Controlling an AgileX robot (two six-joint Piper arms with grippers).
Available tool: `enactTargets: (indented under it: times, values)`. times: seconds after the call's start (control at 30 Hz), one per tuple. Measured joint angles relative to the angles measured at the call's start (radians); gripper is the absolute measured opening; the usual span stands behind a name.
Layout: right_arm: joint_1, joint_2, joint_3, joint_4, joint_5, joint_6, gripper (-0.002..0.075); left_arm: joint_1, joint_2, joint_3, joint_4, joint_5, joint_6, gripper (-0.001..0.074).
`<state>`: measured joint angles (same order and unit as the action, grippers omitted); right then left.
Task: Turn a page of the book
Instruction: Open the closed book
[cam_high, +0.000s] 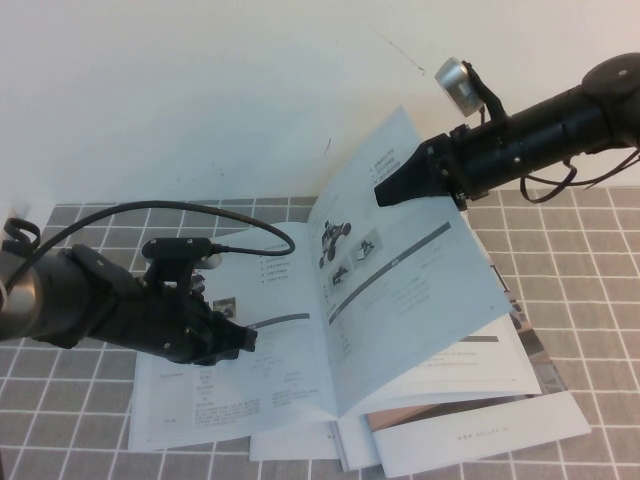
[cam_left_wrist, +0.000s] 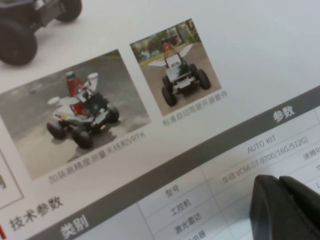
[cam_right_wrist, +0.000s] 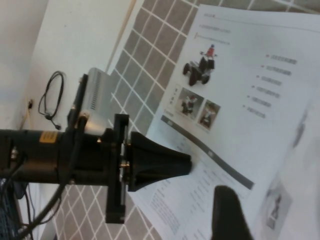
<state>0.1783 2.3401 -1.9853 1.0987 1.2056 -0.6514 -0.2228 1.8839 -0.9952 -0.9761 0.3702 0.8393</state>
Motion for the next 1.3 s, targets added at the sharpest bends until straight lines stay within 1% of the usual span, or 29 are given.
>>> enactTargets:
  times: [0.57,1.03,1.2,1.3]
  values:
    - [0.14,0.0,0.0,0.069,0.0,-0.004,0.0375,0.0,0.0,0.0,-0.008,0.007,0.012,-0.0004]
    - [0.16,-0.039,0.0,0.143,0.0,-0.037,0.0375,0.0,0.0,-0.001,-0.019,0.014,0.015,-0.0004]
    - [0.16,-0.043,0.0,0.148,0.0,-0.042,0.0375,0.0,-0.018,-0.001,-0.032,0.06,0.015,-0.0004]
    - [0.16,-0.043,0.0,0.148,0.0,-0.044,0.0375,0.0,-0.065,-0.001,-0.032,0.092,0.015,-0.0004]
